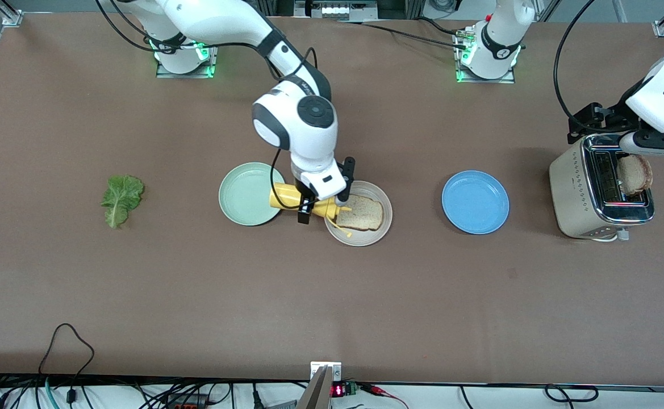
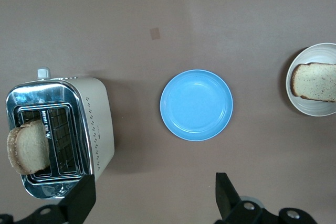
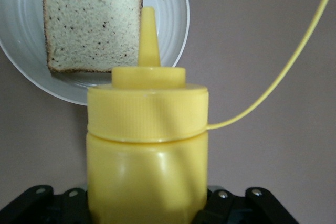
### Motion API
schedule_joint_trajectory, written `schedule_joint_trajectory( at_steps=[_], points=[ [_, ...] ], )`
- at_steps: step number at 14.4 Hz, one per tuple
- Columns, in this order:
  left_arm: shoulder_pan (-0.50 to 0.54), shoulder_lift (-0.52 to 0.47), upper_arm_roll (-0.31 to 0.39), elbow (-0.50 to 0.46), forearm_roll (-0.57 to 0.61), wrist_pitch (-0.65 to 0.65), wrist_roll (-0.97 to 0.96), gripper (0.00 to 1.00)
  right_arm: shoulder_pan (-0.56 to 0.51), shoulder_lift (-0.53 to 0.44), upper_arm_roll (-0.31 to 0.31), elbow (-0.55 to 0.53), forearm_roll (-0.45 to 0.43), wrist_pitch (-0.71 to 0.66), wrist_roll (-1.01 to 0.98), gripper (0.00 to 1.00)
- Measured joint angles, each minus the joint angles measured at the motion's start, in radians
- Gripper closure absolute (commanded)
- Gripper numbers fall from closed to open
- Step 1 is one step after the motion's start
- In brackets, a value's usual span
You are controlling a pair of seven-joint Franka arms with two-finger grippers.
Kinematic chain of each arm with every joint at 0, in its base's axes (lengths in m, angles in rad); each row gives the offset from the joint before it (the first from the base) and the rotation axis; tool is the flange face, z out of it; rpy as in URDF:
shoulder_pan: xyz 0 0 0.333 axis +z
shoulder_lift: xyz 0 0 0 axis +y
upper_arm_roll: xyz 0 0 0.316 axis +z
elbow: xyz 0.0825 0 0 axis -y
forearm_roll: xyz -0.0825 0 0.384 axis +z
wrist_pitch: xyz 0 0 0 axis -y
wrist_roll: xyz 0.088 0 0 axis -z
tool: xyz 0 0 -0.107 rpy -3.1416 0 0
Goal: Make sandwich in beige plate with both arms
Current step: 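Tilt the yellow bottle over the toast with the right gripper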
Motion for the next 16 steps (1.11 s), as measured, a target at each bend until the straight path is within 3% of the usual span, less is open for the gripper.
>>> schedule_joint_trajectory(
  at_steps=[6,11,16],
  points=[
    [0.0,0.0,0.0,0.0,0.0,0.0,-0.002,0.0,0.089,0.11,-0.01,0.149,-0.149,-0.167,0.008,0.61],
    [0.0,0.0,0.0,0.0,0.0,0.0,-0.002,0.0,0.182,0.16,-0.092,0.165,-0.162,-0.184,0.023,0.6],
    [0.0,0.0,0.0,0.0,0.0,0.0,-0.002,0.0,0.203,0.185,-0.103,0.168,-0.168,-0.184,0.074,0.6]
  ],
)
